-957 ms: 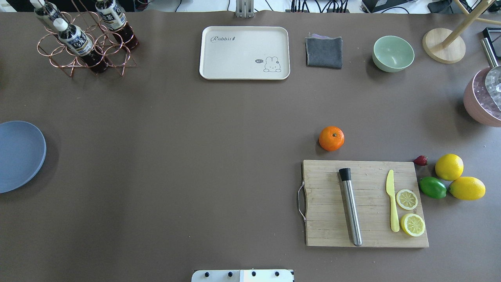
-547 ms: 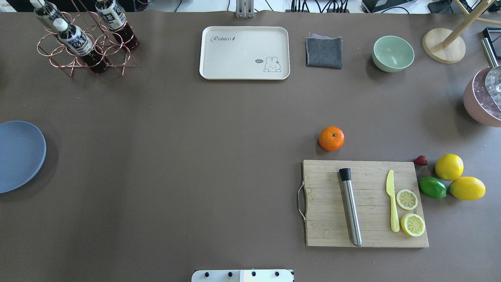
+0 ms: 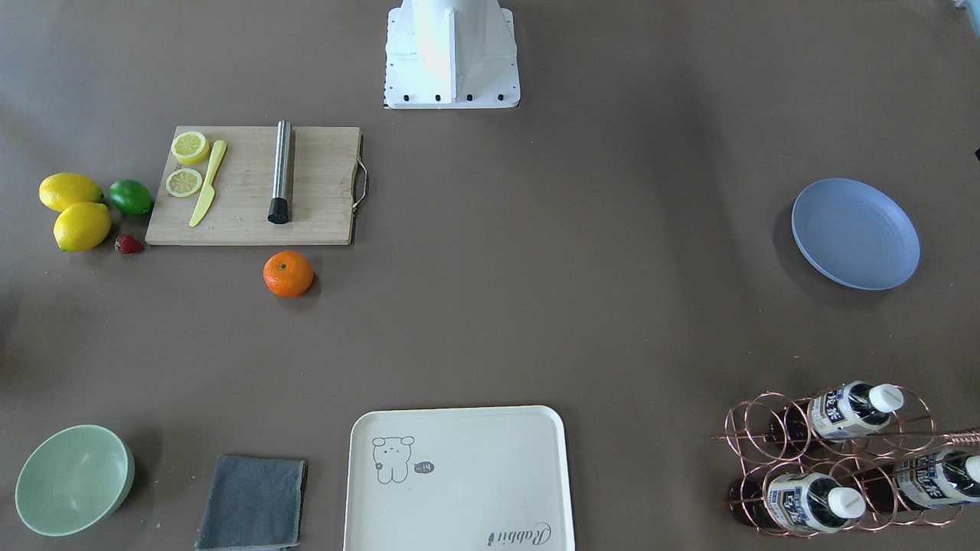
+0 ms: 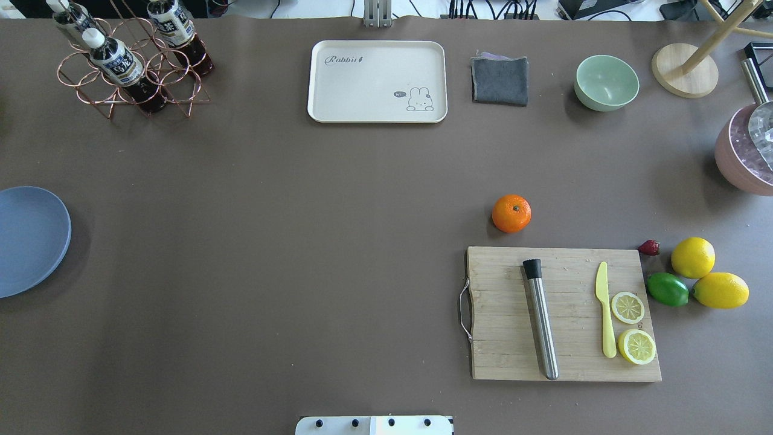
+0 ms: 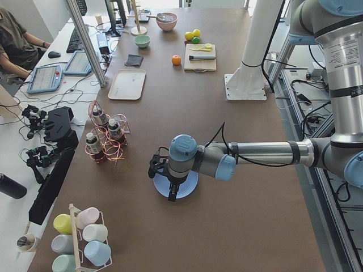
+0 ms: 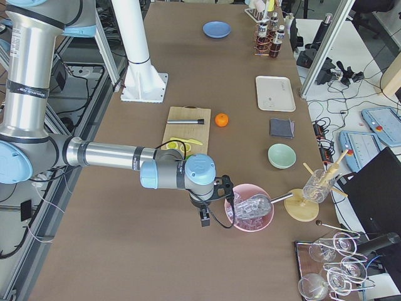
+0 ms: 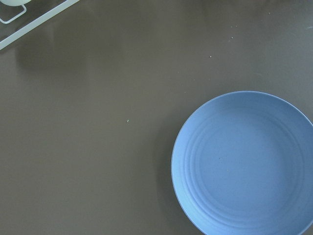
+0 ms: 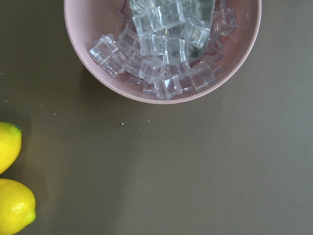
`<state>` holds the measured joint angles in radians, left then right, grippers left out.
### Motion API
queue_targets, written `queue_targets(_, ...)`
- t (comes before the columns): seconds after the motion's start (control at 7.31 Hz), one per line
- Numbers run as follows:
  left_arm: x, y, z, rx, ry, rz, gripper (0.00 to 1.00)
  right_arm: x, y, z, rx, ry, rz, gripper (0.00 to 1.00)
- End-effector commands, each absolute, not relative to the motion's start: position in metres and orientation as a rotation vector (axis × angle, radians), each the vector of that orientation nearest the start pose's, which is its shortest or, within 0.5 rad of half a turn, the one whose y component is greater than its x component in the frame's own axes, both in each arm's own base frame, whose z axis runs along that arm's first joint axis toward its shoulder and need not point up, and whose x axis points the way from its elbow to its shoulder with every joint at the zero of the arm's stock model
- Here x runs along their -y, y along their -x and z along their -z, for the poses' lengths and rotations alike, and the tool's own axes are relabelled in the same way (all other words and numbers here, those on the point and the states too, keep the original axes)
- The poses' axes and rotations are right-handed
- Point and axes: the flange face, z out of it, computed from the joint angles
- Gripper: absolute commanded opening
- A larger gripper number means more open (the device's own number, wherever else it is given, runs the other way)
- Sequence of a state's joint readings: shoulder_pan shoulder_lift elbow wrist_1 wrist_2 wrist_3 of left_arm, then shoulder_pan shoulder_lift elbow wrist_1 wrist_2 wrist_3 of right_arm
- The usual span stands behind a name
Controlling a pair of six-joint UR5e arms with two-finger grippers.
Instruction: Pick orange to plate
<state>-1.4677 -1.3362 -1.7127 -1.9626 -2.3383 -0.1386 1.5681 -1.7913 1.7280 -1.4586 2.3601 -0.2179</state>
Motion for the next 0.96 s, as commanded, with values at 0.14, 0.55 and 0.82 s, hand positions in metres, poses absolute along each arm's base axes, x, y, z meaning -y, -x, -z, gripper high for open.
queue_targets(0.14,0.462,-0.06,-0.723,-0.862,-0.191,-0.05,0.97,0.403,-0.051,-0.661,0.825,-0.159,0.26,1.0)
queue_targets(0.55,0.469,-0.095,-0.736,-0.816,-0.193,-0.091,0.88,0.4,-0.052,-0.663,0.828,-0.156,0.26,1.0)
queue_targets(0.82,0.467,-0.095,-0.742,-0.813,-0.185,-0.092,0.69,0.4,-0.052,-0.664,0.83,-0.155,0.26,1.0)
